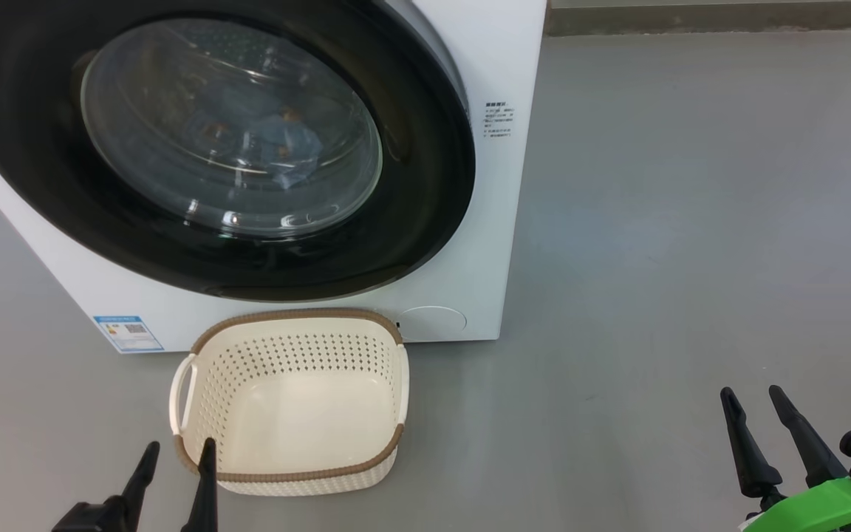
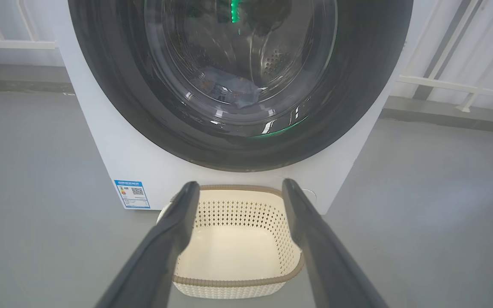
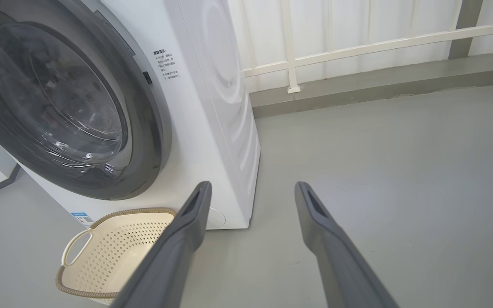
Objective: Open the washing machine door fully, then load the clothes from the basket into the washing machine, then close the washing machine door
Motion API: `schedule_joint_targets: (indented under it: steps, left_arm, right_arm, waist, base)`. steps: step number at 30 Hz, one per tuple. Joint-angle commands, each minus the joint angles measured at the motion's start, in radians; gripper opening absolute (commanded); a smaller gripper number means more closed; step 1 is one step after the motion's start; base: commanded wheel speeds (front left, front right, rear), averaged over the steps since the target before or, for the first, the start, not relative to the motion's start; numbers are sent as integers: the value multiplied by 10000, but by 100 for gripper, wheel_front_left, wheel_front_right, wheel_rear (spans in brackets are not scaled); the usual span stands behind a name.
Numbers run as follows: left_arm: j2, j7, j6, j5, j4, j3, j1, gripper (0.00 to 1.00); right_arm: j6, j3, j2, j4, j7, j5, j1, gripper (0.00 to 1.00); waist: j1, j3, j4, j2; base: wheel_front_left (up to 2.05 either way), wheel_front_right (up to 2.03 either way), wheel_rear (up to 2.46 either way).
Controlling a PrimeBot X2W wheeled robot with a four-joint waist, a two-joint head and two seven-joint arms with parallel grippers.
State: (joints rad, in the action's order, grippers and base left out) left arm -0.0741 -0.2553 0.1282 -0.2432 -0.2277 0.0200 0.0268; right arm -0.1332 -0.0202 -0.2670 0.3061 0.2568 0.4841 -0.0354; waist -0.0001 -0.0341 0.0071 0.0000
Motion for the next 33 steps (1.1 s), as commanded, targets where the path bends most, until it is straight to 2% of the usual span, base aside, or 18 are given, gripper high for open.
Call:
schedule_joint_targets:
  steps: [1,26,27,33]
  left_arm:
    - [-207,-65,25,-45,214,-376,-50,100]
    - [-170,-65,25,-207,249,-387,-39,100]
    - [-27,0,0,-142,6,-18,148,0]
    - [205,49,-4,-292,-548,59,201,0]
  right_arm:
    - [25,-151,-138,-254,49,-94,91,100]
    - [25,-72,-73,-311,49,-121,162,100]
    - [0,54,107,-50,-1,-67,163,0]
    - [0,-17,490,539,-46,39,178,0]
  waist:
    - [1,23,-33,0]
    - [1,49,22,0]
    - [1,49,22,0]
    - [1,51,22,0]
  base:
    - [0,0,0]
    - [0,0,0]
    - [0,0,0]
    - [0,0,0]
